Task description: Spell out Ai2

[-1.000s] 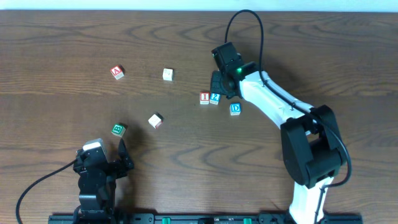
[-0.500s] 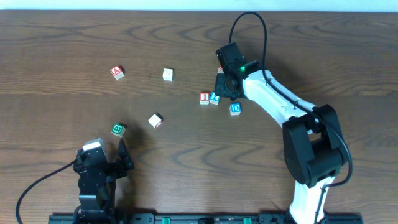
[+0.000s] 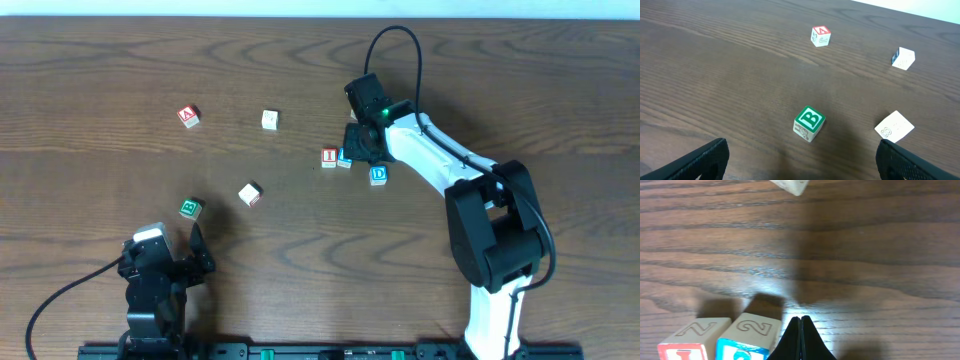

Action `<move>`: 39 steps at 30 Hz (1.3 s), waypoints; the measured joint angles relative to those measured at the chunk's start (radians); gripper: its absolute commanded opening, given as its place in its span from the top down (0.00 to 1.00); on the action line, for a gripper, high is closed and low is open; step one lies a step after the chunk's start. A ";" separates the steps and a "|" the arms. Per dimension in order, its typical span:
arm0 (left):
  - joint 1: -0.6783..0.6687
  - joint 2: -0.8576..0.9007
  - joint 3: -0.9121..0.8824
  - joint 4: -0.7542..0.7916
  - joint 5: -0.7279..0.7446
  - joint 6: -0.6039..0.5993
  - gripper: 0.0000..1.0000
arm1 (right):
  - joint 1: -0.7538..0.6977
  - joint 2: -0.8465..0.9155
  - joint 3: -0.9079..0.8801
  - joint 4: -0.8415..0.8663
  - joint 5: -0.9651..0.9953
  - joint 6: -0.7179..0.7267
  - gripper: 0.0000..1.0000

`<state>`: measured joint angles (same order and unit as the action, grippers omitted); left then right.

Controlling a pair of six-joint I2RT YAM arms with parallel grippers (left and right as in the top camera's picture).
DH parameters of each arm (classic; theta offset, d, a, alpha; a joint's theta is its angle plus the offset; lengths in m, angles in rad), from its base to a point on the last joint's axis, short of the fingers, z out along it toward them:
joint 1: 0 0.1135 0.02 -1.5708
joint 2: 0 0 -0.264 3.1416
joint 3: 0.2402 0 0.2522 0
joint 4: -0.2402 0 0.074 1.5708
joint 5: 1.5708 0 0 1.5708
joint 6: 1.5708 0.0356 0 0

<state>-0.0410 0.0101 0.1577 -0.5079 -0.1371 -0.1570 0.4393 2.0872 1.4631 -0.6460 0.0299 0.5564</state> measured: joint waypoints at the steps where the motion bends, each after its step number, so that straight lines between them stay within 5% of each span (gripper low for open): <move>1: 0.000 0.000 0.000 0.000 0.000 0.000 0.05 | 0.002 0.000 0.000 0.003 -0.004 -0.002 0.99; 30: 0.000 0.000 0.000 0.000 0.000 0.000 0.05 | -0.034 -0.009 0.010 0.029 0.061 -0.045 0.99; 39: 0.000 0.000 0.000 0.000 0.000 0.000 0.05 | -0.050 -0.327 0.011 -0.121 0.152 -0.092 0.99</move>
<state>-0.0410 0.0101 0.1577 -0.5079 -0.1371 -0.1570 0.3893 1.7607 1.4746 -0.7670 0.1818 0.4644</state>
